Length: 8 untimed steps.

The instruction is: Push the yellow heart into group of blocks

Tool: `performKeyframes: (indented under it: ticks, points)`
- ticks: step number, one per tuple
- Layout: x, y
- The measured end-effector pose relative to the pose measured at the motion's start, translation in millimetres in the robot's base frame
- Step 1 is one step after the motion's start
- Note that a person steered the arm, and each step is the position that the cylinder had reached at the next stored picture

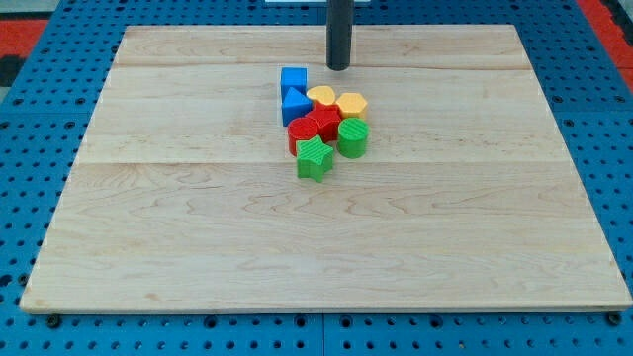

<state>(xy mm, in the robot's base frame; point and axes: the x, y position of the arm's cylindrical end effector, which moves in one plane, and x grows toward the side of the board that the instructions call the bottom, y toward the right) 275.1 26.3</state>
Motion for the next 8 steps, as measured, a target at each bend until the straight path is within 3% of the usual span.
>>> performKeyframes:
  ticks: [5, 8]
  points:
    - [42.7, -15.2]
    - [118.0, -9.4]
